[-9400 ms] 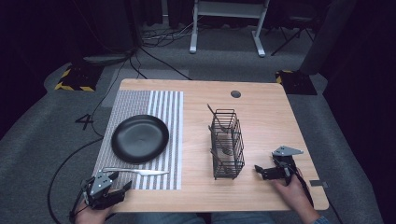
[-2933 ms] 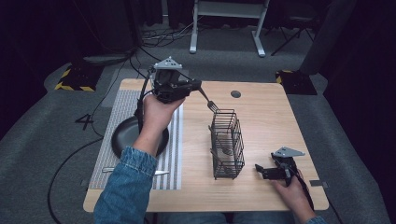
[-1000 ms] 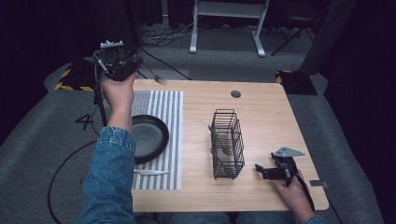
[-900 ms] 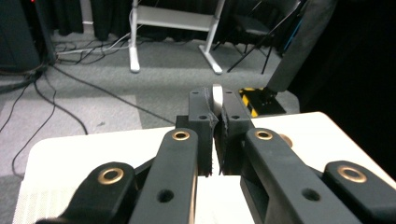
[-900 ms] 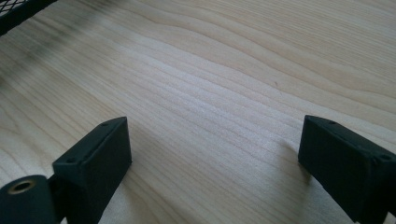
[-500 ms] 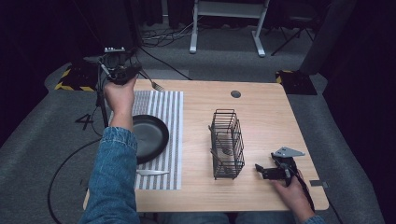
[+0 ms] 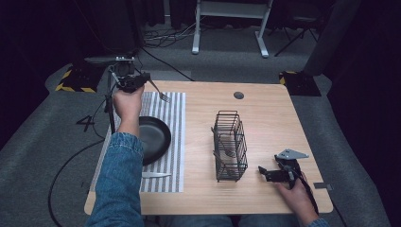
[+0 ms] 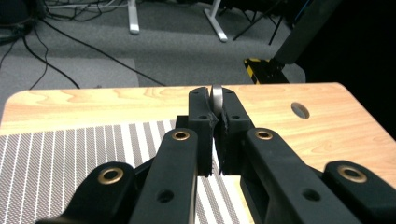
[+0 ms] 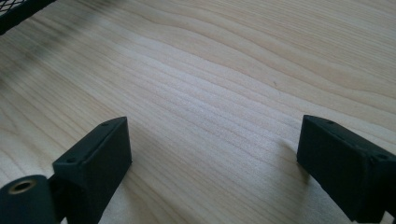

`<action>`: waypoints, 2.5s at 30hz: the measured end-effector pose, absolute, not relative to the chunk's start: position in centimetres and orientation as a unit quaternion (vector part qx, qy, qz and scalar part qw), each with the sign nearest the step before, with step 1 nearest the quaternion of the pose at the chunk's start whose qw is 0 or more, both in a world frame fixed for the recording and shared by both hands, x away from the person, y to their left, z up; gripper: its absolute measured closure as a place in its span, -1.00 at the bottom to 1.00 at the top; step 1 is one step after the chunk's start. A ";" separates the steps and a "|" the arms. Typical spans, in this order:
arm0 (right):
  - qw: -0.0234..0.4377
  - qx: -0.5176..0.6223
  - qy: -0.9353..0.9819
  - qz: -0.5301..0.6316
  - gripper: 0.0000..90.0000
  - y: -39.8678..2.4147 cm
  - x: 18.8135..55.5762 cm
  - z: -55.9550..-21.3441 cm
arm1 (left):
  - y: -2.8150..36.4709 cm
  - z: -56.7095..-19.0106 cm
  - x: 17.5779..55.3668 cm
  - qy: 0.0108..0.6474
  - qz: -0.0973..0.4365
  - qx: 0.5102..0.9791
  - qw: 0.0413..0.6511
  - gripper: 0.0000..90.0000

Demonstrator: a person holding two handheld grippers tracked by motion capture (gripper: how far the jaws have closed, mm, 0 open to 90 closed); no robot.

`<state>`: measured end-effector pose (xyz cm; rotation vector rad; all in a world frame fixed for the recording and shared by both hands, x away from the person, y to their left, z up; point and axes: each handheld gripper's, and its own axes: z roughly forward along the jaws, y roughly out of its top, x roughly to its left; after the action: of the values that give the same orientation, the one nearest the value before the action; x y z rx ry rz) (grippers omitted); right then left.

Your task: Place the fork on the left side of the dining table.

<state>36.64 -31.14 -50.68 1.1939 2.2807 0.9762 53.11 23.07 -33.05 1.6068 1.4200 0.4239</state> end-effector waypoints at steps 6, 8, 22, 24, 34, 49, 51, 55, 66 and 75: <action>0.193 0.425 0.813 0.348 -0.78 -31.1 36.6 -50.7 | 22.8 -34.3 53.8 0.583 0.160 0.661 0.445 0.91; 0.193 0.425 0.813 0.348 -0.78 -31.1 36.6 -50.7 | 22.8 -34.8 54.0 0.587 0.153 0.663 0.439 0.91; 0.193 0.426 0.813 0.348 -0.78 -31.1 36.6 -50.7 | 23.4 -36.3 53.9 0.607 0.151 0.662 0.413 0.91; 0.193 0.426 0.813 0.348 -0.78 -31.1 36.6 -50.7 | 23.3 -36.4 53.9 0.607 0.155 0.667 0.405 0.91; 0.193 0.425 0.813 0.348 -0.78 -31.1 36.6 -50.7 | 23.2 -36.8 54.1 0.611 0.149 0.665 0.403 0.91; 0.193 0.426 0.813 0.348 -0.78 -31.1 36.6 -50.7 | 23.7 -37.3 54.5 0.621 0.135 0.657 0.406 0.81; 0.193 0.425 0.813 0.348 -0.78 -31.1 36.6 -50.7 | 23.8 -37.4 54.6 0.623 0.139 0.656 0.403 0.77; 0.194 0.427 0.812 0.348 -0.77 -31.1 36.6 -50.7 | 24.2 -37.7 54.8 0.625 0.141 0.657 0.397 0.68; 0.195 0.430 0.810 0.347 -0.76 -31.1 36.6 -50.7 | 25.9 -38.8 55.2 0.636 0.139 0.652 0.388 0.51; 0.196 0.432 0.809 0.347 -0.76 -31.1 36.6 -50.7 | 27.5 -39.3 55.3 0.646 0.137 0.644 0.385 0.48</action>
<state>36.58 -31.07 -50.67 1.2103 2.2671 0.9717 55.25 27.48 -39.26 1.6413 1.6456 0.3480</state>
